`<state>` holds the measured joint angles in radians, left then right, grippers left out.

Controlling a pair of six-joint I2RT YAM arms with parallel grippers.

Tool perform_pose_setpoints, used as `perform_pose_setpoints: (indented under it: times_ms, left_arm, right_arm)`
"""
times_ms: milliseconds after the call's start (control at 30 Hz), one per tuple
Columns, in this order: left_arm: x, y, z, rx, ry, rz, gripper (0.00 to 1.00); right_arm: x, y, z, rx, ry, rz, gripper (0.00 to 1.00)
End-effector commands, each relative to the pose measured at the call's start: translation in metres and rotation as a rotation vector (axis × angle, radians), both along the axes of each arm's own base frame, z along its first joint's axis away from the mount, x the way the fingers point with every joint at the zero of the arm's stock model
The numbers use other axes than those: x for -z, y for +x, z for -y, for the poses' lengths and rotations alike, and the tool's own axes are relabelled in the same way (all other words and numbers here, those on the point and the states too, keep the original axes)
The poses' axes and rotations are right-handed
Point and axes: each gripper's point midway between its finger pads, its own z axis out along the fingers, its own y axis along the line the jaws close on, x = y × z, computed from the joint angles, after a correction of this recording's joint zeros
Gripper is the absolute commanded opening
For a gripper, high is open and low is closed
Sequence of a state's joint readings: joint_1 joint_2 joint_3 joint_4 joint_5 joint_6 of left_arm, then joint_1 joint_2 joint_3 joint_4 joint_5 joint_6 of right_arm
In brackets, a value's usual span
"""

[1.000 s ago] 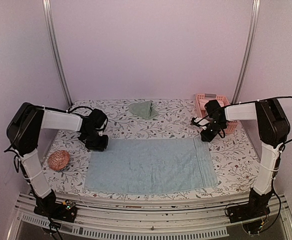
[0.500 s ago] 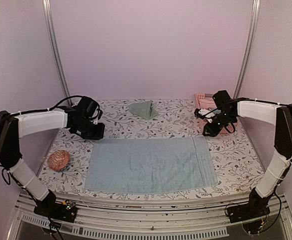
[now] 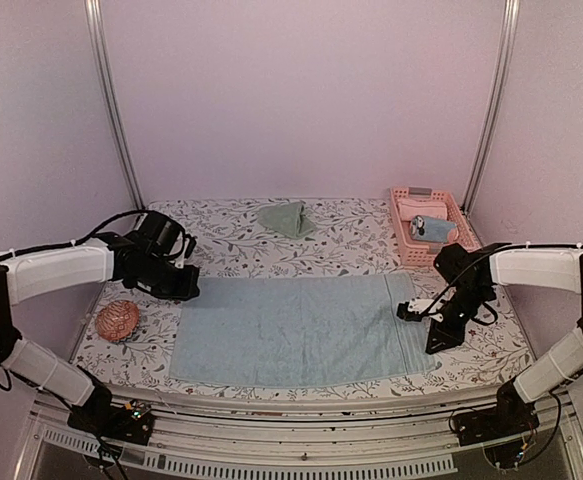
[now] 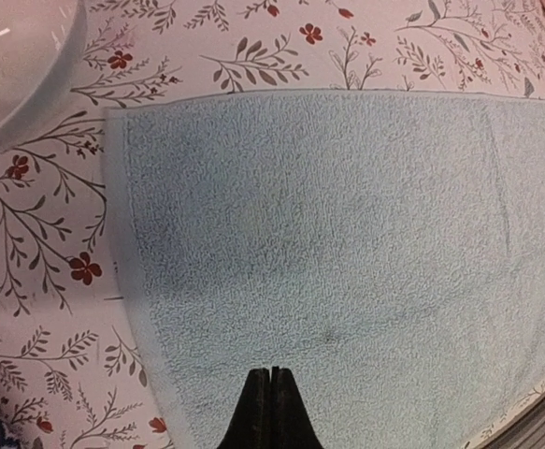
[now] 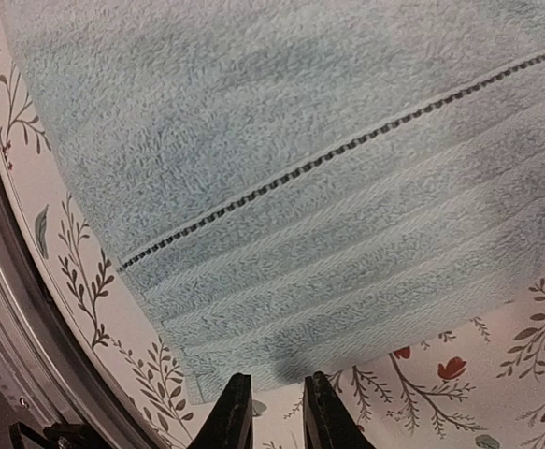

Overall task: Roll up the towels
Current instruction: Smooth out the towel at the center of the board.

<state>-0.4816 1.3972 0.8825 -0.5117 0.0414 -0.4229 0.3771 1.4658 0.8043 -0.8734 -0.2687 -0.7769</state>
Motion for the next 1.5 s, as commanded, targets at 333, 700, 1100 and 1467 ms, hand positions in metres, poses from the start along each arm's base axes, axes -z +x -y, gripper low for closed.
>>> perform_pose_setpoints:
  times_ms: [333,700,1100,1467]
  left_arm:
    - [0.020,0.002,-0.002,-0.017,0.026,-0.006,0.00]
    - [0.002,0.017,-0.015,-0.048,0.086,0.053,0.00]
    - [0.025,0.069,-0.033,-0.138,0.109,0.036,0.28]
    - [0.047,0.105,-0.046,-0.198,0.154,0.015,0.32]
  right_arm:
    - [0.048,-0.037,0.035,-0.082,-0.184,-0.061,0.20]
    - [0.023,-0.051,0.072,-0.121,-0.229,-0.018,0.13]
    - [-0.041,0.081,-0.004,0.189,0.185,0.169,0.25]
    - [-0.014,0.183,0.018,0.497,0.105,0.210,0.23]
